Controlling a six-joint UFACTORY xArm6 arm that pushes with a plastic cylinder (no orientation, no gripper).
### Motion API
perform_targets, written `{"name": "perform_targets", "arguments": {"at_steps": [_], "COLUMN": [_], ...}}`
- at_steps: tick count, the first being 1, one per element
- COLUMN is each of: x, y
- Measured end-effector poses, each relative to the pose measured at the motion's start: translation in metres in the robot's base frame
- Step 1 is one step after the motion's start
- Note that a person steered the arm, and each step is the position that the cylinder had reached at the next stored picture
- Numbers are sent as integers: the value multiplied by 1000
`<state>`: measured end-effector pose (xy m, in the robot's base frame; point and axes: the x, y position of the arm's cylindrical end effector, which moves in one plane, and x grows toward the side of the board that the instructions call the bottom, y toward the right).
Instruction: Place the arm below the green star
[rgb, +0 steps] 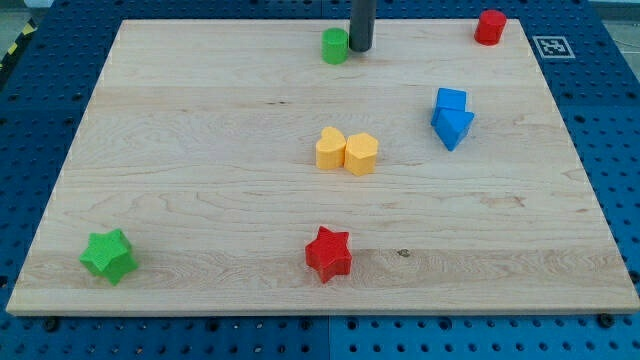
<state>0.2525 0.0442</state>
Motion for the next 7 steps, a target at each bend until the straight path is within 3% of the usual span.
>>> {"name": "perform_targets", "arguments": {"at_steps": [3,7], "x": [-20,-20], "y": [-45,-52]}}
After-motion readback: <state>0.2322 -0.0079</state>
